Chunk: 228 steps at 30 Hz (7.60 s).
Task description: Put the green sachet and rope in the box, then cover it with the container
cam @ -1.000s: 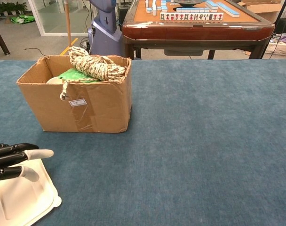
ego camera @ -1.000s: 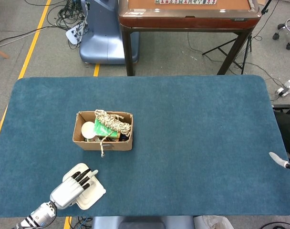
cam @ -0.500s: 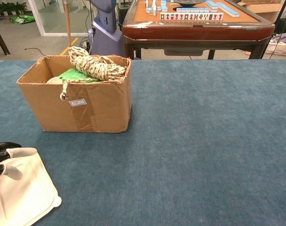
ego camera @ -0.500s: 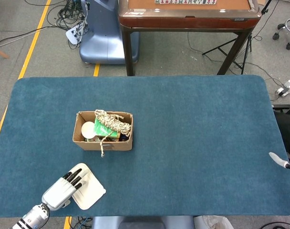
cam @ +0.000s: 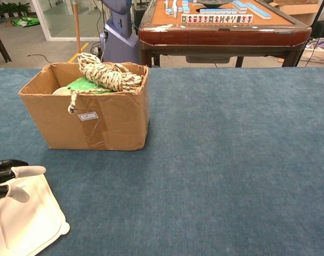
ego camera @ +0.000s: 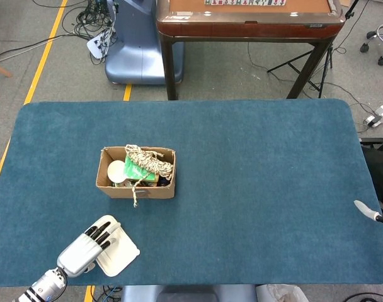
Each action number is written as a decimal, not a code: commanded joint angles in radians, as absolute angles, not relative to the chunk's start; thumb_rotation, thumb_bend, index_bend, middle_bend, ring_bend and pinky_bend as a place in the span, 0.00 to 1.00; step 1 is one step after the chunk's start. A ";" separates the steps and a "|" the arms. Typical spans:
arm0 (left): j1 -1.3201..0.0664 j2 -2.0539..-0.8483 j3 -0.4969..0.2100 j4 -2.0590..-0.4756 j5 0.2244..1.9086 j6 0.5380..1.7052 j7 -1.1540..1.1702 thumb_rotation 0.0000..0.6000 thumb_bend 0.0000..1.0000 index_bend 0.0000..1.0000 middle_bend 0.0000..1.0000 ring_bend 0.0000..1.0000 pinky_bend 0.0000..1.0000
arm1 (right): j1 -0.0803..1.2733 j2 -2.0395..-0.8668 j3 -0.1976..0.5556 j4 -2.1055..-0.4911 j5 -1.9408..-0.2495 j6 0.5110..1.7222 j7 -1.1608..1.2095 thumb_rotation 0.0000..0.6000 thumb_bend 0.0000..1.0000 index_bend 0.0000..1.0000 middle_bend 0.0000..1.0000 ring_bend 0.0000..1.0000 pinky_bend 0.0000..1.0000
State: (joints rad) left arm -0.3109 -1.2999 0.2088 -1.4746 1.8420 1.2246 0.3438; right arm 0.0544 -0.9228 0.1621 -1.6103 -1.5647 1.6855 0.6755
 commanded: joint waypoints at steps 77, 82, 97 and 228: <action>-0.310 -1.348 0.229 -1.413 1.807 1.198 0.253 1.00 0.32 0.43 0.00 0.00 0.22 | 0.055 -0.922 0.164 -1.608 -1.562 1.684 0.682 1.00 0.00 0.14 0.13 0.00 0.04; -0.307 -1.345 0.231 -1.414 1.800 1.197 0.245 1.00 0.38 0.45 0.00 0.00 0.22 | 0.055 -0.922 0.164 -1.609 -1.562 1.684 0.681 1.00 0.00 0.14 0.13 0.00 0.04; -0.304 -1.285 0.242 -1.507 1.805 1.219 0.209 1.00 0.47 0.48 0.00 0.00 0.22 | 0.052 -0.922 0.164 -1.608 -1.564 1.691 0.686 1.00 0.00 0.14 0.13 0.00 0.04; -0.730 -1.288 -0.237 -1.885 1.314 1.077 0.978 1.00 0.52 0.71 0.00 0.00 0.14 | 0.031 -0.907 0.169 -1.585 -1.567 1.732 0.769 1.00 0.00 0.14 0.13 0.00 0.04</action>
State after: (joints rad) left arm -0.7078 -1.2951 -0.2324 -1.8580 1.3613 1.0960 0.9406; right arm 0.0312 -0.9068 0.1691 -1.5849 -1.5674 1.7321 0.7688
